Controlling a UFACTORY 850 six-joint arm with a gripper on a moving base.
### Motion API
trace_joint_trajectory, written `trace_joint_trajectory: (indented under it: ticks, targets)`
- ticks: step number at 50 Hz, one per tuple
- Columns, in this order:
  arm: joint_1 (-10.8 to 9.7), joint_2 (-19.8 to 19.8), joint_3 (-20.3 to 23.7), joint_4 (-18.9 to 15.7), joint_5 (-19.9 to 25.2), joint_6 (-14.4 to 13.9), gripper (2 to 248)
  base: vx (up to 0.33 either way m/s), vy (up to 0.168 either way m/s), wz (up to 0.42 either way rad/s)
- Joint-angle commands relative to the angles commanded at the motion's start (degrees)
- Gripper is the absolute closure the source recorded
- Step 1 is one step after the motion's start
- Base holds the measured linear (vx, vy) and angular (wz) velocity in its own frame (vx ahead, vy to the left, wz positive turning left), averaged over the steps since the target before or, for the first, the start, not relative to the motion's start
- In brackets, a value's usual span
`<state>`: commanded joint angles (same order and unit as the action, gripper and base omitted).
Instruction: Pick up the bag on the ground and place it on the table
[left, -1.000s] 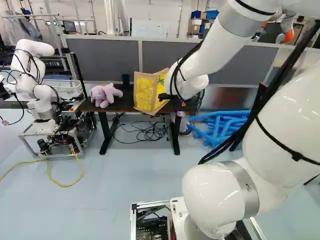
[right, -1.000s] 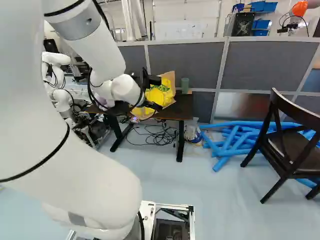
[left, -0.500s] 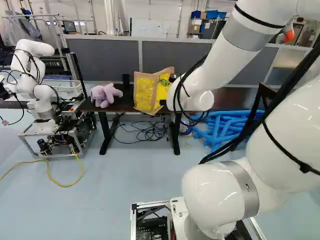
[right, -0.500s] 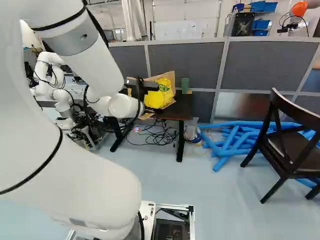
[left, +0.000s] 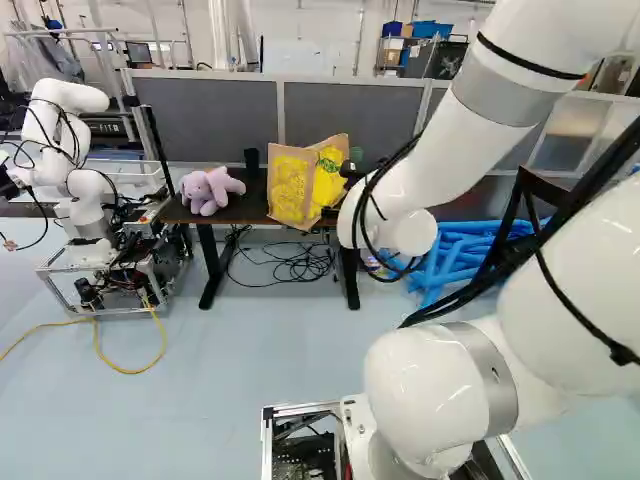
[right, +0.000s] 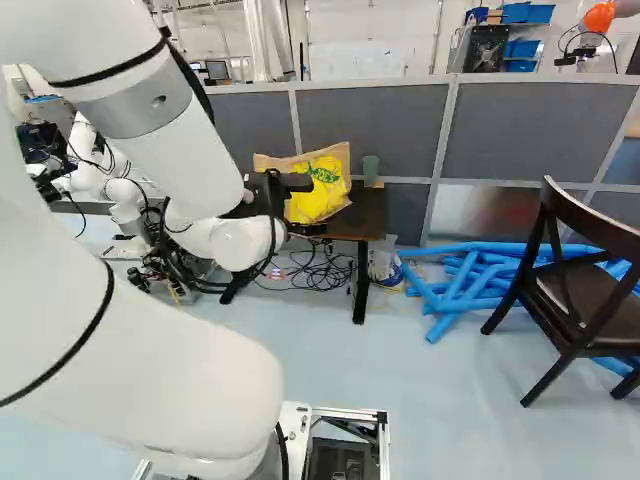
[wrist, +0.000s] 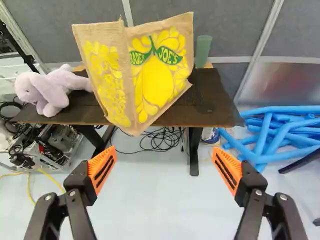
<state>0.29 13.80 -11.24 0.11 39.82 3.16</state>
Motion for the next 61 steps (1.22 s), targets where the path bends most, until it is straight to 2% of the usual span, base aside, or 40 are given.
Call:
trace_joint_trajectory:
  ticks: [29,61]
  targets:
    - [-0.2,1.7,4.8,-0.1,7.9,-2.4,3,0.0,0.0,0.0]
    - [-0.3,2.2,6.2,-0.1,10.2,-3.2,3,0.0,0.0,0.0]
